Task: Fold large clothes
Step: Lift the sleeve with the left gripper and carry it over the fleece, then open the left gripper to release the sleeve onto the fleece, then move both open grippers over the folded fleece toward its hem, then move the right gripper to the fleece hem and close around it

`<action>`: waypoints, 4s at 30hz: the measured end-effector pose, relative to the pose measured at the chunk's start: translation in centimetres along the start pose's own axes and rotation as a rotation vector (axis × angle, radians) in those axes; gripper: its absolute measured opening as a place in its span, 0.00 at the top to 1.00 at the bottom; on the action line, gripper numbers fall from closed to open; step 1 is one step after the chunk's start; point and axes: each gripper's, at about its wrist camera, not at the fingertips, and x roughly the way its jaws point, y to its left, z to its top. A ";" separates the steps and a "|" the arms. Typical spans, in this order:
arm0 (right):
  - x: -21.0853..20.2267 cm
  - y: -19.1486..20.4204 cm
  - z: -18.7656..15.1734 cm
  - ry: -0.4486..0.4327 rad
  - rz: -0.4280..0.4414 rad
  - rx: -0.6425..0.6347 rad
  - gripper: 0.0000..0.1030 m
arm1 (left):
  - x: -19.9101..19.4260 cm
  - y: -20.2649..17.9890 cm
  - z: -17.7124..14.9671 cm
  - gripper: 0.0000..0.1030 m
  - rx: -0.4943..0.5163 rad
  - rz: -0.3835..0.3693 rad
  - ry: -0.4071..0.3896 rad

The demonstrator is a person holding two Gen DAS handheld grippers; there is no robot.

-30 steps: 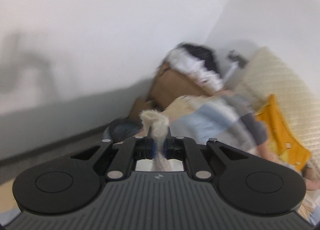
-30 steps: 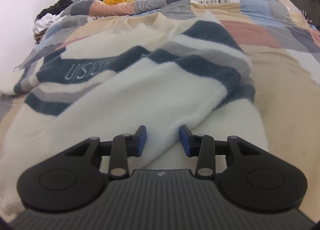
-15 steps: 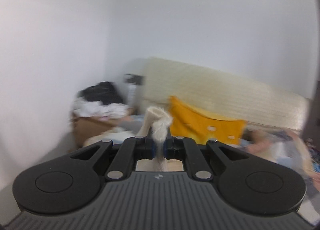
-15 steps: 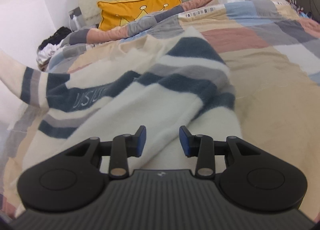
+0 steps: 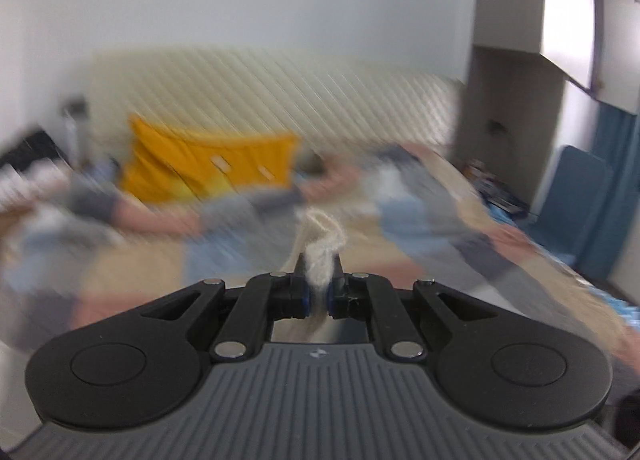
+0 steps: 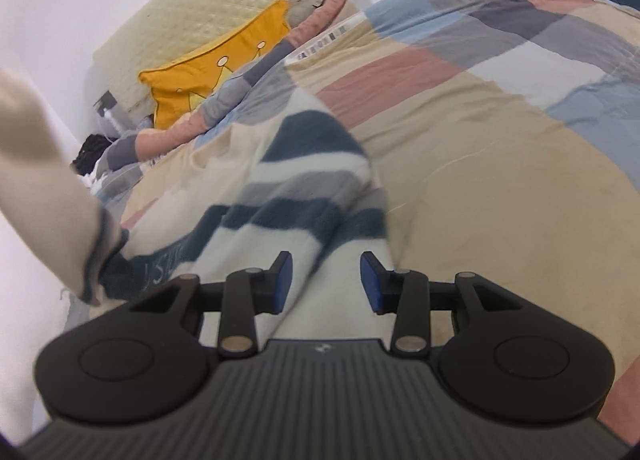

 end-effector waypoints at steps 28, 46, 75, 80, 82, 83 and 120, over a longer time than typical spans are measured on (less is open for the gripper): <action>0.5 -5.1 2.3 0.035 0.053 0.094 0.60 | 7.8 0.0 -20.1 0.44 -0.413 -0.143 0.378; 3.2 4.1 -1.8 0.115 0.242 -0.210 0.60 | 7.4 8.8 -21.9 0.44 -0.295 0.187 0.271; 7.6 5.8 -3.6 0.192 0.183 -0.342 0.63 | 6.6 11.0 -25.0 0.45 -0.440 0.175 0.294; 5.4 4.4 -3.5 0.220 0.176 -0.251 0.63 | 2.1 11.1 -24.9 0.44 -0.453 0.222 0.265; 4.4 3.3 -3.3 0.238 0.194 -0.176 0.63 | 0.5 11.9 -25.0 0.44 -0.502 0.237 0.272; 3.8 2.7 -3.2 0.245 0.195 -0.140 0.63 | -0.3 12.5 -25.0 0.44 -0.536 0.240 0.276; 0.7 -3.7 -9.5 0.523 0.216 0.356 0.53 | -5.9 17.1 -30.6 0.41 -0.824 0.441 0.652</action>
